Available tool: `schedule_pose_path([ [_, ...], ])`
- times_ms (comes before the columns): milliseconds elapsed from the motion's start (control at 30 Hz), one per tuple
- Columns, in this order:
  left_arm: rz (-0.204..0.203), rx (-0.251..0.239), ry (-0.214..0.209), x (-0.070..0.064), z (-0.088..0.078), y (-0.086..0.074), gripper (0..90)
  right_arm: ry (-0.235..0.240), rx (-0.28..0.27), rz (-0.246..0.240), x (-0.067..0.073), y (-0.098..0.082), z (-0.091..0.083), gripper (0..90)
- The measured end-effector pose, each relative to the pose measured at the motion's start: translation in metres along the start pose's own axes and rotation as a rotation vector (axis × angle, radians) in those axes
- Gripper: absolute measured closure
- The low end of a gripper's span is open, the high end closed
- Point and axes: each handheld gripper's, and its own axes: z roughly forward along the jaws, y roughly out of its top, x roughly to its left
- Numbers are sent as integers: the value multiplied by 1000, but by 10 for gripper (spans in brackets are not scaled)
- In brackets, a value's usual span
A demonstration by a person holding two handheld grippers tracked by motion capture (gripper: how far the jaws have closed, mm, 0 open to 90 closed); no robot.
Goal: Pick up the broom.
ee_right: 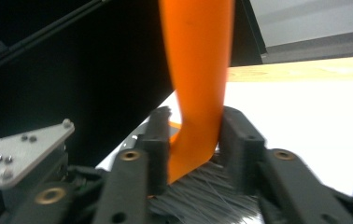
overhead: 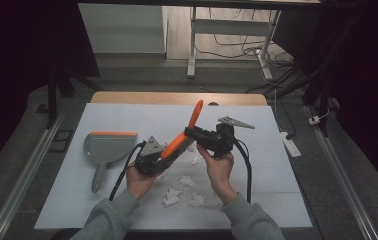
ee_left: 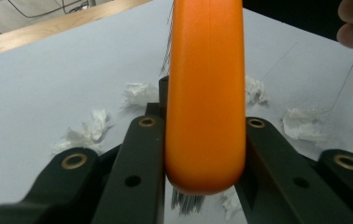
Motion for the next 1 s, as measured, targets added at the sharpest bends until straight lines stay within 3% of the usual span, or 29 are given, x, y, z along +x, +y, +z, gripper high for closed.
schedule_pose_path([
  [100, -21, 27, -16, 11, -8, 2, 785, 2, 4, -40, 4, 3, -4, 546],
  [233, -13, 72, -17, 22, -21, 3, 785, 7, 43, -124, 4, 8, -15, 473],
  [333, 29, 86, -9, 25, -32, 6, 785, -2, 85, -187, 0, 10, -24, 445],
  [500, 83, 138, -36, 28, -43, 7, 785, -7, 144, -269, -4, 9, -38, 430],
  [667, 101, 168, -66, 31, -46, 7, 786, 5, 239, -357, 0, 5, -46, 423],
  [800, 134, 236, -83, 33, -45, 13, 785, -1, 302, -440, 5, -1, -51, 402],
  [1000, 164, 283, -102, 31, -45, 26, 785, 16, 330, -449, 1, 0, -55, 392],
])
